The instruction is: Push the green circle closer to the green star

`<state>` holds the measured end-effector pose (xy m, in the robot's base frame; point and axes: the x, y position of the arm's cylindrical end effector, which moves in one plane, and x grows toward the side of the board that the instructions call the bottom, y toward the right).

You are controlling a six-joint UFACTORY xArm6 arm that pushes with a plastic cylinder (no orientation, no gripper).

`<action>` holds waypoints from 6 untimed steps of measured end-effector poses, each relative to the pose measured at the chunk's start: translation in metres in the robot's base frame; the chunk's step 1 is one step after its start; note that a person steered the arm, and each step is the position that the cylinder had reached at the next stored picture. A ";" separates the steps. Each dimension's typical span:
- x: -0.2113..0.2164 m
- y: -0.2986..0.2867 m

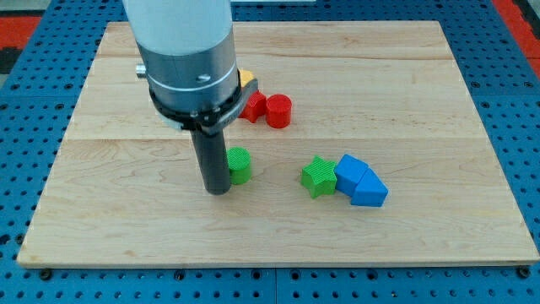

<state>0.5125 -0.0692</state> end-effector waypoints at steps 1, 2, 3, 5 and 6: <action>-0.032 0.023; -0.052 0.031; -0.083 0.003; -0.052 0.156; -0.048 0.192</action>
